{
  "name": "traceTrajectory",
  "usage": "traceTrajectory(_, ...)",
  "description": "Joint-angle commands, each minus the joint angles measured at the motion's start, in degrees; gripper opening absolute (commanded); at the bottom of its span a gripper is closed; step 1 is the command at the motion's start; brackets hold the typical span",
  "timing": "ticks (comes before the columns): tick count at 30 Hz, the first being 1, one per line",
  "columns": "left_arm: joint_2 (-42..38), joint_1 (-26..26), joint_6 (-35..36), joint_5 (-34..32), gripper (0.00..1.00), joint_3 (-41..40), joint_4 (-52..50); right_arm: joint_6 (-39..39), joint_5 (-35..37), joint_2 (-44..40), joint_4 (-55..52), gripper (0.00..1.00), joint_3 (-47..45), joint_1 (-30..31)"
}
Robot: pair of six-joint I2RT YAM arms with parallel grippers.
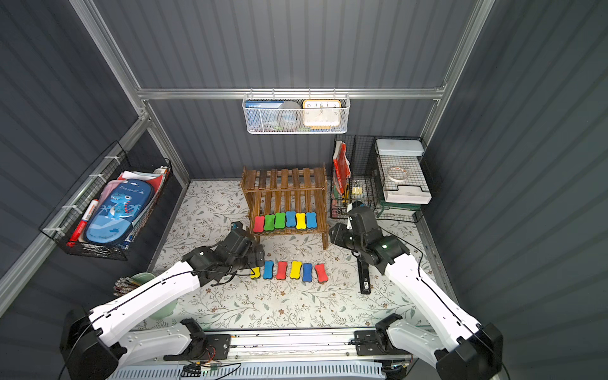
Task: Remove the whiteboard erasers from the shelf
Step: Place the whiteboard eraser at the center of the board, then pick up the whiteboard eraser from the shelf.
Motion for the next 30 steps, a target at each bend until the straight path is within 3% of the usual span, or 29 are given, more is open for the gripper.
traceTrajectory(1,-2.08,-0.24,2.45,1.01,0.99,2.26,-5.13,-2.18,5.29,4.85,-1.16,0.44,5.49,5.29)
traceTrajectory(4,-2.98,-0.26,3.39,1.57,0.99,3.71,-5.16,-2.66,7.04,11.25,-1.07,0.50,9.17,7.03)
traceTrajectory(12,-6.91,-0.22,6.26,2.14,0.99,3.00,-4.72,-6.25,15.88,20.33,-1.95,0.53,16.27,9.22)
traceTrajectory(30,-7.79,-0.26,7.78,0.64,0.99,1.38,-5.51,-7.86,19.40,29.03,-0.39,0.54,22.08,9.35)
